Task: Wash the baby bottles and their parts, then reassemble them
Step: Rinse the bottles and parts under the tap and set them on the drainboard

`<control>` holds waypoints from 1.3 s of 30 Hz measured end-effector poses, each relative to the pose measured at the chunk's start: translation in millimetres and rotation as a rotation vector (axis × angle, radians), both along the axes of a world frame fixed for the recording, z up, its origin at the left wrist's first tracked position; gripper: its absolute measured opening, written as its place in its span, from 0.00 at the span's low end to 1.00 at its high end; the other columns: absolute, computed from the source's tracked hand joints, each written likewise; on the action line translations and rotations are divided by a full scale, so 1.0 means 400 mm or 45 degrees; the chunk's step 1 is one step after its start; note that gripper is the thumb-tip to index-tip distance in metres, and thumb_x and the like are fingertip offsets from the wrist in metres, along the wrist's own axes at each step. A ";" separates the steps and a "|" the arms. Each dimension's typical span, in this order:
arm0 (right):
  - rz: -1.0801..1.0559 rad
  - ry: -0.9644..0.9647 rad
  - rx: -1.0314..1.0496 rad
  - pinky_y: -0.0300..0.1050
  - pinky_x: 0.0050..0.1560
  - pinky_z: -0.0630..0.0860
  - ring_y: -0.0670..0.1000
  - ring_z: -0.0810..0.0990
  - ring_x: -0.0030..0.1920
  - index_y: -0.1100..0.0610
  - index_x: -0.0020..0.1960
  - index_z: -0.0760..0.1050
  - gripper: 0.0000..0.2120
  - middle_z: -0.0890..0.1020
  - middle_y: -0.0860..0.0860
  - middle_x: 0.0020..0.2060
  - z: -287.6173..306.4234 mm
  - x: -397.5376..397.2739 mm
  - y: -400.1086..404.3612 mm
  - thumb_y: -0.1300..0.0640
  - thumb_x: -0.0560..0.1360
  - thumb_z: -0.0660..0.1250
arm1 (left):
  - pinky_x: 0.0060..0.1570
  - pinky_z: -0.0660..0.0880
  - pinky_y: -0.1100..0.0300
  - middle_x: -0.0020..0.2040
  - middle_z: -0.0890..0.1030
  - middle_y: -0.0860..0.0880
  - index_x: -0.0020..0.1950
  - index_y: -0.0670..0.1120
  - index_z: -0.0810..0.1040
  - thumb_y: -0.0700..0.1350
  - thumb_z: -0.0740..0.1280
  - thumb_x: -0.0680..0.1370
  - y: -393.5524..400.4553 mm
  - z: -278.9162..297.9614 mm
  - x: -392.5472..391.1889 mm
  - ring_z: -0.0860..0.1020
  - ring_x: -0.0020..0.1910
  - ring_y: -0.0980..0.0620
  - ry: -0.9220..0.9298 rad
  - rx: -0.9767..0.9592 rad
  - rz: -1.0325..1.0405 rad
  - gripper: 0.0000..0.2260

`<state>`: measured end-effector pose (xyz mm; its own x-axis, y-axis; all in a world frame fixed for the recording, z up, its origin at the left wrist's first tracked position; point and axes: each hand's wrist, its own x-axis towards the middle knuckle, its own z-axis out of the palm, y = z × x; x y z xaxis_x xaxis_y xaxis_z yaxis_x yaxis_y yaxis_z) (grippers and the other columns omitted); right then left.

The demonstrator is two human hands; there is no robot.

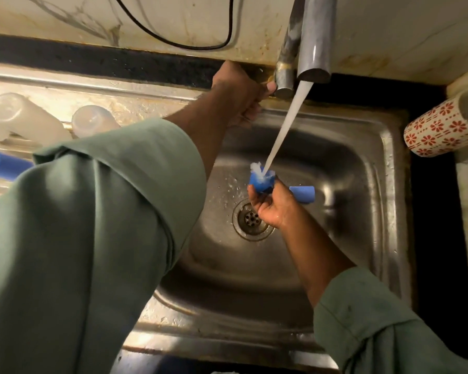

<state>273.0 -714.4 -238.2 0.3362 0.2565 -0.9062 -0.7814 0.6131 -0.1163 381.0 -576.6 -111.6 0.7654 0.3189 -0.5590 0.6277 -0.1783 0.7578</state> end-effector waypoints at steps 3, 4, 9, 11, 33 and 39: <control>0.172 -0.087 -0.111 0.44 0.33 0.80 0.52 0.80 0.40 0.63 0.55 0.75 0.20 0.80 0.59 0.43 0.009 0.011 -0.011 0.46 0.77 0.66 | 0.21 0.73 0.65 0.29 0.80 0.48 0.44 0.42 0.76 0.45 0.74 0.76 -0.008 -0.002 0.003 0.77 0.20 0.56 -0.004 -0.003 0.050 0.09; 0.210 -0.127 -0.154 0.44 0.36 0.79 0.52 0.79 0.40 0.62 0.53 0.75 0.20 0.80 0.59 0.43 0.012 0.014 -0.014 0.45 0.78 0.65 | 0.20 0.72 0.66 0.30 0.80 0.48 0.44 0.43 0.75 0.45 0.74 0.76 -0.010 -0.002 0.003 0.77 0.19 0.57 -0.017 0.012 0.068 0.10; 0.286 -0.286 -0.284 0.44 0.34 0.77 0.50 0.77 0.34 0.58 0.48 0.77 0.14 0.81 0.55 0.35 0.013 0.014 -0.007 0.48 0.80 0.61 | 0.20 0.70 0.68 0.35 0.81 0.47 0.44 0.43 0.75 0.45 0.75 0.76 -0.026 -0.004 -0.007 0.77 0.25 0.56 -0.016 -0.019 0.193 0.10; 0.278 -0.271 -0.322 0.43 0.32 0.76 0.49 0.77 0.33 0.59 0.54 0.77 0.14 0.80 0.55 0.38 0.003 0.007 -0.008 0.49 0.79 0.63 | 0.20 0.68 0.69 0.30 0.79 0.48 0.41 0.42 0.77 0.44 0.74 0.76 -0.032 -0.003 -0.013 0.73 0.22 0.57 0.018 -0.058 0.215 0.09; 1.123 -1.504 -1.799 0.47 0.49 0.75 0.54 0.79 0.52 0.55 0.63 0.73 0.22 0.79 0.53 0.53 0.212 -0.069 -0.056 0.57 0.71 0.74 | 0.58 0.74 0.51 0.61 0.81 0.42 0.65 0.50 0.80 0.42 0.67 0.78 0.169 0.042 -0.391 0.79 0.59 0.42 -0.209 0.811 -0.740 0.15; 1.403 -1.342 -1.898 0.47 0.56 0.70 0.61 0.77 0.60 0.62 0.64 0.74 0.23 0.79 0.62 0.60 0.238 -0.161 0.098 0.56 0.73 0.73 | 0.58 0.73 0.52 0.60 0.82 0.41 0.64 0.45 0.82 0.42 0.68 0.78 0.375 0.071 -0.569 0.78 0.61 0.39 -0.458 0.851 -0.640 0.14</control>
